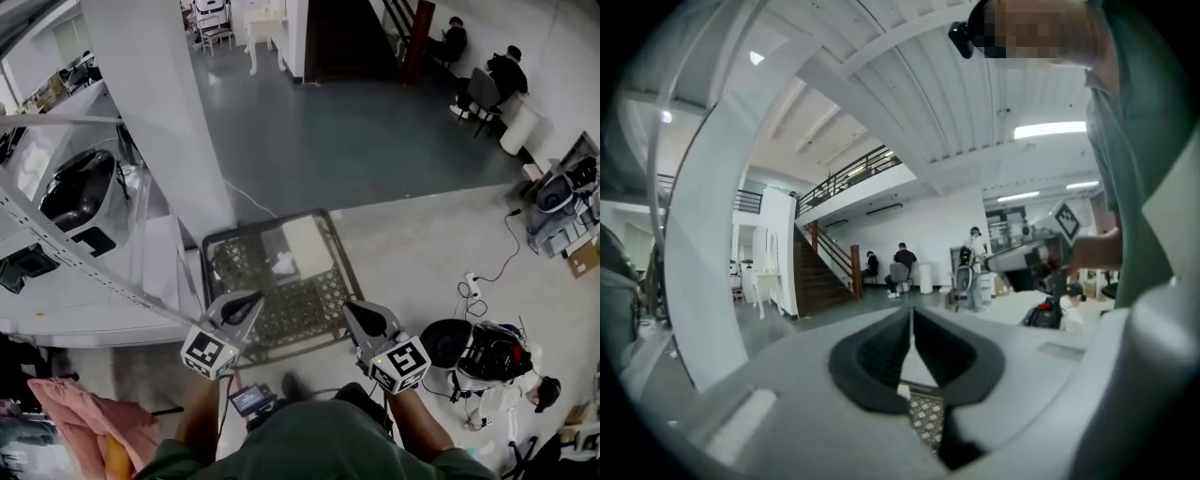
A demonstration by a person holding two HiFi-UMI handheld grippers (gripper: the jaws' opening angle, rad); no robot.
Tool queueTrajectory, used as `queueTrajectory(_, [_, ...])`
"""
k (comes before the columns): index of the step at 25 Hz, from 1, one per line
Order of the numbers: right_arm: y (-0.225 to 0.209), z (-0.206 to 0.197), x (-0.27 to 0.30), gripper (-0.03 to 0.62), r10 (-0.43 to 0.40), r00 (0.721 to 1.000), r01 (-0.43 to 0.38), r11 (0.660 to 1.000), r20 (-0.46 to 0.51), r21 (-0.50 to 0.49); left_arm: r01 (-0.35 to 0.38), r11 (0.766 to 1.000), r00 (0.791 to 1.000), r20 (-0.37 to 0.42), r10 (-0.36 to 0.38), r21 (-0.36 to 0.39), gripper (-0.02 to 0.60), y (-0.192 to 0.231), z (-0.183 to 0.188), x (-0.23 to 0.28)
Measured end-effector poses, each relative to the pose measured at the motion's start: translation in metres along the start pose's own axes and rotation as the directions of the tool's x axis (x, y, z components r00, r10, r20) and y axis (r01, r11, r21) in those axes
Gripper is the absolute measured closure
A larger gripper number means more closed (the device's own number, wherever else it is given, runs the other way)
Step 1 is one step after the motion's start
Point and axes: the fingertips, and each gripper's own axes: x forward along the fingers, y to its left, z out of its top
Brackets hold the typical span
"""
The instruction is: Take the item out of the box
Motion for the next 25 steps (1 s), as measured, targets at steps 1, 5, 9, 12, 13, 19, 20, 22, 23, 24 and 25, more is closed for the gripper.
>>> queueTrajectory(1, [0.001, -0.001, 0.005, 0.586, -0.004, 1.000, 0.004, 1.000, -0.005, 0.001, 0.005, 1.000, 1.000, 0.000, -0.005, -0.005, 0.568, 0.005, -0.003, 0.001])
queueTrajectory(5, [0.003, -0.003, 0.024, 0.586, -0.009, 0.999, 0.009, 1.000, -0.032, -0.001, 0.003, 1.000, 1.000, 0.003, -0.002, -0.031, 0.566, 0.029, -0.017, 0.004])
queueTrajectory(9, [-0.008, -0.007, 0.043, 0.586, -0.014, 0.999, 0.014, 1.000, -0.039, -0.002, -0.005, 0.998, 1.000, -0.006, 0.004, -0.060, 0.566, 0.047, -0.035, 0.013])
queueTrajectory(12, [-0.017, -0.009, 0.061, 0.586, -0.002, 0.999, 0.001, 1.000, -0.033, -0.005, -0.011, 0.997, 1.000, -0.018, 0.010, -0.077, 0.566, 0.060, -0.046, 0.021])
queueTrajectory(13, [-0.021, -0.010, 0.068, 0.586, 0.002, 1.000, -0.002, 1.000, -0.031, -0.001, -0.013, 0.997, 1.000, -0.024, 0.012, -0.080, 0.566, 0.064, -0.050, 0.025])
queueTrajectory(19, [-0.059, -0.019, 0.107, 0.585, 0.034, 0.998, -0.032, 0.999, -0.051, 0.032, -0.032, 0.994, 0.996, -0.084, 0.023, -0.106, 0.555, 0.088, -0.070, 0.058])
queueTrajectory(20, [-0.066, -0.021, 0.113, 0.585, 0.044, 0.997, -0.042, 0.998, -0.058, 0.035, -0.038, 0.993, 0.995, -0.097, 0.027, -0.113, 0.555, 0.092, -0.075, 0.065])
queueTrajectory(22, [-0.083, -0.026, 0.127, 0.585, 0.065, 0.995, -0.062, 0.997, -0.071, 0.039, -0.050, 0.992, 0.992, -0.122, 0.035, -0.118, 0.549, 0.104, -0.084, 0.080])
queueTrajectory(23, [-0.091, -0.029, 0.134, 0.585, 0.073, 0.994, -0.070, 0.997, -0.077, 0.040, -0.056, 0.991, 0.990, -0.133, 0.040, -0.121, 0.545, 0.110, -0.090, 0.088])
queueTrajectory(24, [-0.099, -0.032, 0.142, 0.585, 0.079, 0.993, -0.076, 0.996, -0.085, 0.041, -0.061, 0.990, 0.989, -0.142, 0.043, -0.126, 0.541, 0.117, -0.097, 0.095])
queueTrajectory(25, [-0.106, -0.036, 0.150, 0.585, 0.085, 0.992, -0.081, 0.996, -0.091, 0.043, -0.067, 0.989, 0.987, -0.151, 0.047, -0.132, 0.540, 0.124, -0.105, 0.102])
